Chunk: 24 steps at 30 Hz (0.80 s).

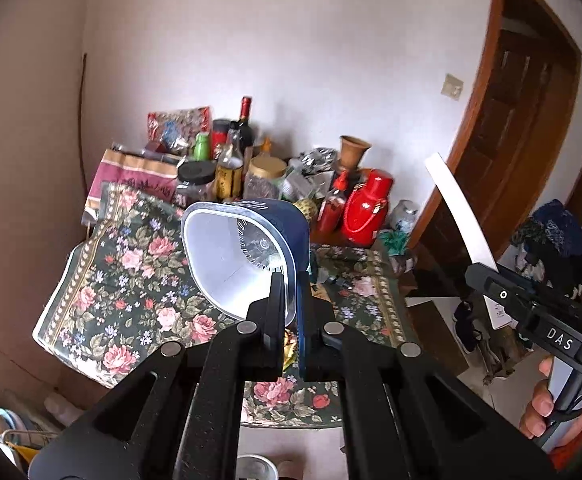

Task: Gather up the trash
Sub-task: 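Carry the white box and blue cup down over the white bucket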

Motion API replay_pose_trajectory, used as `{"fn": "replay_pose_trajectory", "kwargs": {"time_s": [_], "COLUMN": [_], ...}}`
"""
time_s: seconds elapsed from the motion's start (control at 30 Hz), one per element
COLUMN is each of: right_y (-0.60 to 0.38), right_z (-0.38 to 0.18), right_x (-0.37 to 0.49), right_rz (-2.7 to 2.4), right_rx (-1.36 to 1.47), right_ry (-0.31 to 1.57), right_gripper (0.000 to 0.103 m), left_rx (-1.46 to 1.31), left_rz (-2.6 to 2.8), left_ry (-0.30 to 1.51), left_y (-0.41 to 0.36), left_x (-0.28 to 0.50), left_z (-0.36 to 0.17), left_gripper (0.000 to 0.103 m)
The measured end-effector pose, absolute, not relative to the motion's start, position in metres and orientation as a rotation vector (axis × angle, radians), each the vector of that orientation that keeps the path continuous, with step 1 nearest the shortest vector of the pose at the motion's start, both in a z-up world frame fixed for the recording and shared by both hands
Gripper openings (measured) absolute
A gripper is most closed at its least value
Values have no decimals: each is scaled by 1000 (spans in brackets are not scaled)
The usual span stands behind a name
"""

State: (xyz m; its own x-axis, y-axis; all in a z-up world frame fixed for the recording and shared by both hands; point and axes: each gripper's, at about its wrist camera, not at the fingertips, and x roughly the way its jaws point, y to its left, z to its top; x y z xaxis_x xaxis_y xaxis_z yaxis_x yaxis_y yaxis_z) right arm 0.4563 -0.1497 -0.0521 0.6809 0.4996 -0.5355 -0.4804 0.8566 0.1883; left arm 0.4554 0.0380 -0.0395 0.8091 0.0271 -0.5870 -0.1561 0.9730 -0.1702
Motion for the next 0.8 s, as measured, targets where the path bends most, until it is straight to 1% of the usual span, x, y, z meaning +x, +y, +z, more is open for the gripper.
{"fn": "replay_pose_trajectory", "kwargs": {"time_s": [0.23,0.43,0.53,0.67,0.8], "right_y": [-148,-139,-133,-125,-118], "right_z": [-46,-53,-59,-74,-91], "right_x": [400,330,289,240,208], "right_rz": [479,423,398,373,356], "right_rx": [37,60,61,76,86], "right_ry": [572,568,569,602,652], "right_gripper": [50,50,50,50,50], "left_rx": [-212,-207,-204,-180,-165], "left_rz": [-3,-63,-85,-101,-115], "left_ry": [582,592,609,645,688], "left_y": [39,49,57,62,65], "left_x": [403,334,287,236,203], "left_z": [-33,-41,-50,-62,-74], "left_gripper": [3,3,3,3,3]}}
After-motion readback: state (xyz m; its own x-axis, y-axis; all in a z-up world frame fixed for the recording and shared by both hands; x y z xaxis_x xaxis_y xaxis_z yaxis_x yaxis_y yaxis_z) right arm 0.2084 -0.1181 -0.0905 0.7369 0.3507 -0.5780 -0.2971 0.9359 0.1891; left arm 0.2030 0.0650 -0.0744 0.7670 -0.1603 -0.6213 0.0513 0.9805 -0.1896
